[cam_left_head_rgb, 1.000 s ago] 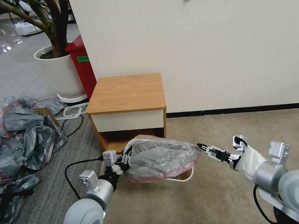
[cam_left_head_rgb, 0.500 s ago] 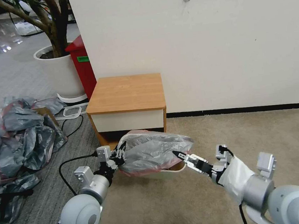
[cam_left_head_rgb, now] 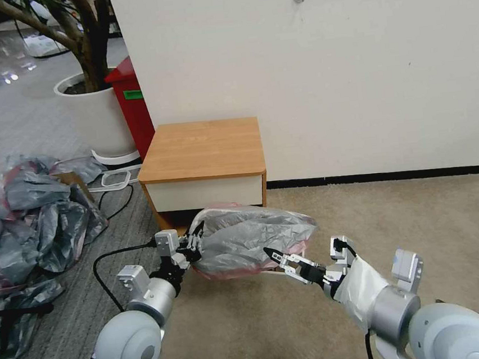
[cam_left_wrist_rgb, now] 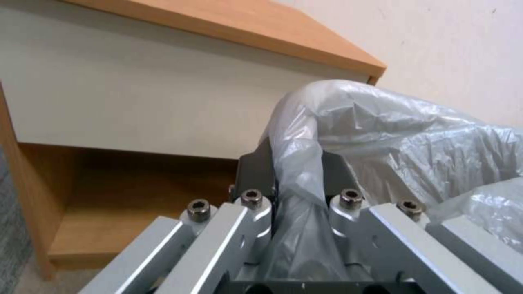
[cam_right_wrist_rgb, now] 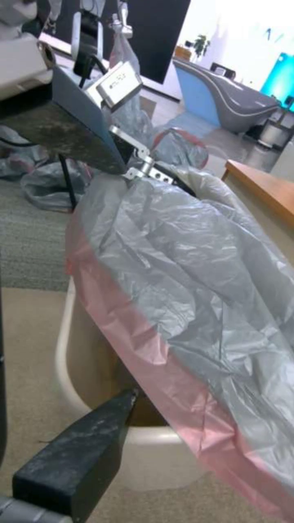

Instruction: Pick up the garbage bag from the table and place it over the trash can.

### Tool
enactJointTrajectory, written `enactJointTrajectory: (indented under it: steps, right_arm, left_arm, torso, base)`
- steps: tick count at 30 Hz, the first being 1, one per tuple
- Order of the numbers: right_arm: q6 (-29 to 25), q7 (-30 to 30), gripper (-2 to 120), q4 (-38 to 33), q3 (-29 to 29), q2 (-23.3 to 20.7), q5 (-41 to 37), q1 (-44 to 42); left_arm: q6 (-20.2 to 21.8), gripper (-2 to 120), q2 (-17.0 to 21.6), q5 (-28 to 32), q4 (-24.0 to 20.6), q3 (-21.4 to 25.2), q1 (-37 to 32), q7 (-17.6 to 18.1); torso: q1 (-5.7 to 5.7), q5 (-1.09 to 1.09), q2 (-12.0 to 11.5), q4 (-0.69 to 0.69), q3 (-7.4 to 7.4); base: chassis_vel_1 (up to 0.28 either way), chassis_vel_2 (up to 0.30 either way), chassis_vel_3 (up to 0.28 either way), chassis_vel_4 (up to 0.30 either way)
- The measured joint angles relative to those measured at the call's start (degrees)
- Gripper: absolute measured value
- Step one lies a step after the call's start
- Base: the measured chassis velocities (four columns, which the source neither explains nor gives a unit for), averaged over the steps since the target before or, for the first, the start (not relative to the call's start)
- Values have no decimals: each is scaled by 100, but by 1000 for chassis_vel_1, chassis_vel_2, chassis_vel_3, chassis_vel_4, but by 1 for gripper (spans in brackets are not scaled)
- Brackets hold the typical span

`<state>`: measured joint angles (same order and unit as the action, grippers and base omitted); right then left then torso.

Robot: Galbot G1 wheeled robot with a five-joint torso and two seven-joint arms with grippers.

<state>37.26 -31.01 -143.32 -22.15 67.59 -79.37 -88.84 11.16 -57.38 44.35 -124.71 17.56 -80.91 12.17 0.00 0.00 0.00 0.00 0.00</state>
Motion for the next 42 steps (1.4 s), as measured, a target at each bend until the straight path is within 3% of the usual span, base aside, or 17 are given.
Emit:
enactJointTrajectory:
  steps: [14,33,37,39,40,42]
  right_arm:
    - [-188,-21,93,7,252,169,-4,142]
    - [-346,21,21,27,493,397,306,167]
    - [-349,85,8,18,495,395,359,150]
    - [-349,85,8,18,495,395,359,150]
    - [-352,133,0,17,508,386,414,138]
    - [-358,160,0,16,532,380,434,119]
  left_arm:
    - [-16,9,-7,-62,-82,-69,-1,-35]
    - [-17,9,-39,-65,-166,-104,-69,-25]
    - [-16,9,-36,-66,-166,-104,-60,-15]
    - [-16,9,-36,-66,-166,-104,-60,-15]
    - [-12,9,-37,-66,-160,-104,-56,-8]
    - [-6,9,-47,-62,-143,-103,-52,7]
  torso:
    - [0,0,0,0,0]
    - [0,0,0,0,0]
    - [0,0,0,0,0]
    - [0,0,0,0,0]
    - [0,0,0,0,0]
    - [0,0,0,0,0]
  base:
    - [0,0,0,0]
    - [0,0,0,0]
    - [0,0,0,0]
    - [0,0,0,0]
    - [0,0,0,0]
    - [0,0,0,0]
